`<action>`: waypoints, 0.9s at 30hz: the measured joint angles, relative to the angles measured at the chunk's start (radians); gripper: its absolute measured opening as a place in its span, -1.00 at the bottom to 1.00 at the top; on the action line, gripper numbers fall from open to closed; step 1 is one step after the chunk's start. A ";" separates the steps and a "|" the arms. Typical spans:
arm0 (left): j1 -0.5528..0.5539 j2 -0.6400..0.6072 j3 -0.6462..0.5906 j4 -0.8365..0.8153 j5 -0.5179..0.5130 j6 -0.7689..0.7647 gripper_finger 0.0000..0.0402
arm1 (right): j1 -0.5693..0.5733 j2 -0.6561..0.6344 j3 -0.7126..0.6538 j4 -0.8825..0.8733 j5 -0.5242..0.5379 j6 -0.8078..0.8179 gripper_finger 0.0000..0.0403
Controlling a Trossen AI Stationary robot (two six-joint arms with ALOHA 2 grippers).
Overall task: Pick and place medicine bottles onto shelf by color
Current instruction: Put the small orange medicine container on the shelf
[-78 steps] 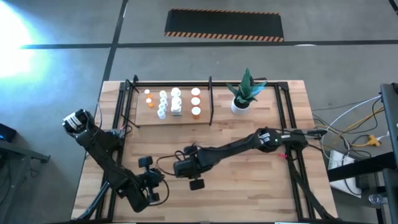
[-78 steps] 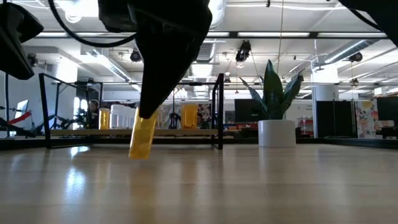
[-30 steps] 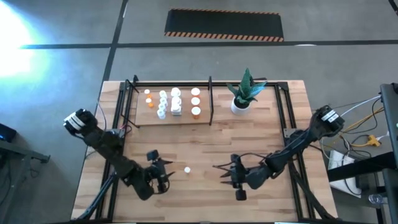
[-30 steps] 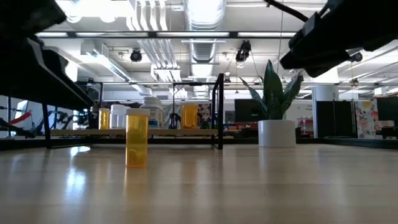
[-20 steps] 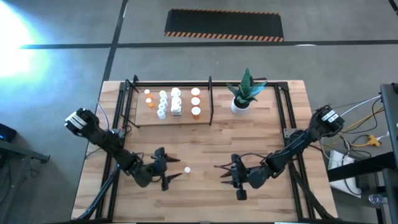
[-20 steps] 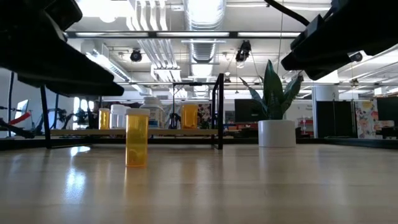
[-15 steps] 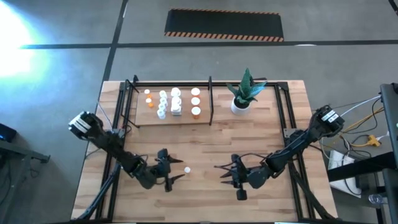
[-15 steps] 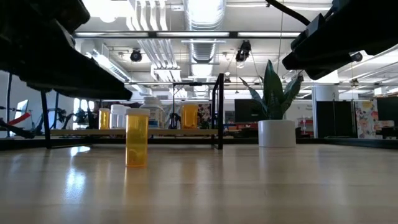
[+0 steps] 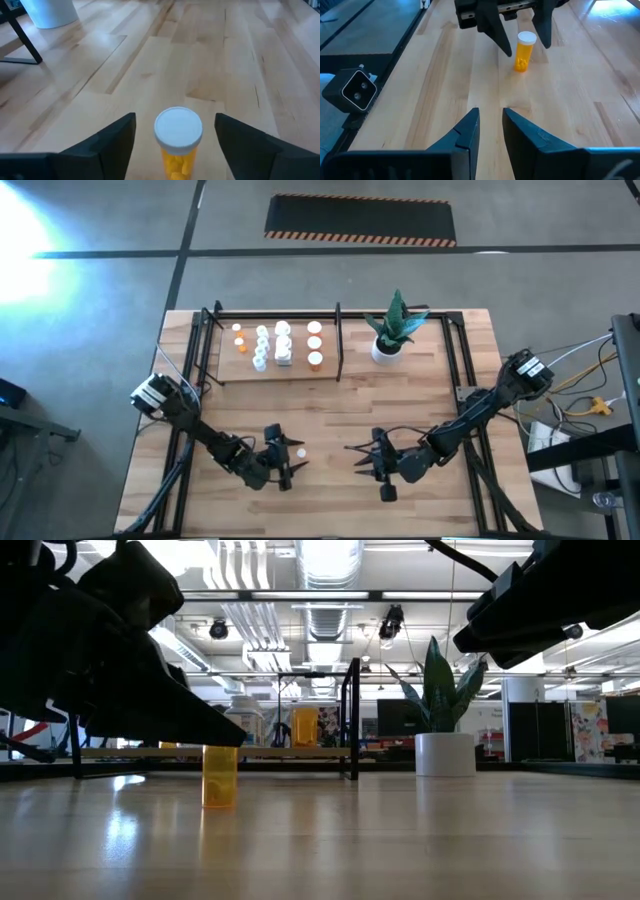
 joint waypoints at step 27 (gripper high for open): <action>0.001 -0.225 0.001 -0.449 -0.077 -0.199 -0.50 | 0.000 0.001 0.000 -0.001 -0.001 0.003 -0.63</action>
